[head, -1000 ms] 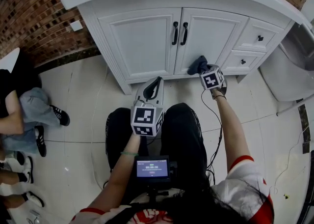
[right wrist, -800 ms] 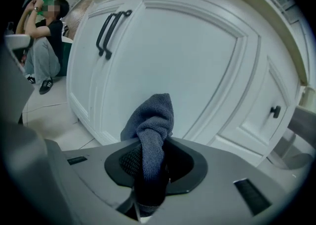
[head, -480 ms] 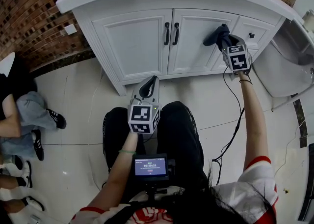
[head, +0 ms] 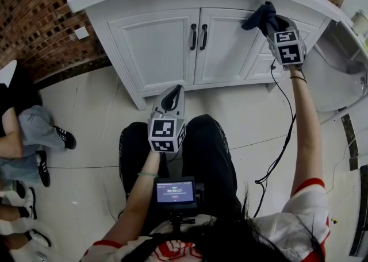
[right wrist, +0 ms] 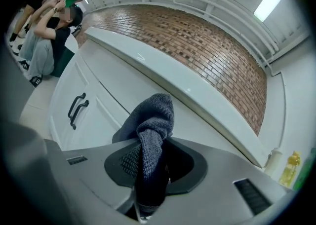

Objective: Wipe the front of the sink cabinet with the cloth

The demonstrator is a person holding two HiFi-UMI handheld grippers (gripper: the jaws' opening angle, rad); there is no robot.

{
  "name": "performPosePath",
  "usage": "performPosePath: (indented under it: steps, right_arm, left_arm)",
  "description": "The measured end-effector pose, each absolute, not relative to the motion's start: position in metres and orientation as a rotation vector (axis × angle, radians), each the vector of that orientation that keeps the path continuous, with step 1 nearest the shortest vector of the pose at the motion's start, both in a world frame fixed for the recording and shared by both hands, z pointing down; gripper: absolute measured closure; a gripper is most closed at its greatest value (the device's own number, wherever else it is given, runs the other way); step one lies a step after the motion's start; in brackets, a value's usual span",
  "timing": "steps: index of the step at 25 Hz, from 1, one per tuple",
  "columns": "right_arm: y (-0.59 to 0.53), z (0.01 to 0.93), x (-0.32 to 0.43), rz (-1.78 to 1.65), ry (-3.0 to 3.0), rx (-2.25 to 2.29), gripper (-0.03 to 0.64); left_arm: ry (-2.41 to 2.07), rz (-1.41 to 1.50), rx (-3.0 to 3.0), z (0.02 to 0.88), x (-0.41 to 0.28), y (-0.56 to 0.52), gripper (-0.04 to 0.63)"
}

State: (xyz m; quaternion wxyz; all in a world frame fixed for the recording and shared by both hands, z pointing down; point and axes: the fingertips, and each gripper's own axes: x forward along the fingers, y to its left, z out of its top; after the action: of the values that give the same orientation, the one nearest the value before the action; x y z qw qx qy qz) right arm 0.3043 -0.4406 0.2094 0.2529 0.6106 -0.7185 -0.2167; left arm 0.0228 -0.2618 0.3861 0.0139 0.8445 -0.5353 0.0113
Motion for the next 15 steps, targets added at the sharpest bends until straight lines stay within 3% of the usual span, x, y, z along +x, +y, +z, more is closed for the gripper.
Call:
performPosePath:
  steps: [15]
  right_arm:
    - [-0.466, 0.384, 0.312, -0.218, -1.901, 1.565, 0.509]
  left_arm:
    - [-1.672, 0.07, 2.617, 0.394, 0.021, -0.268, 0.552]
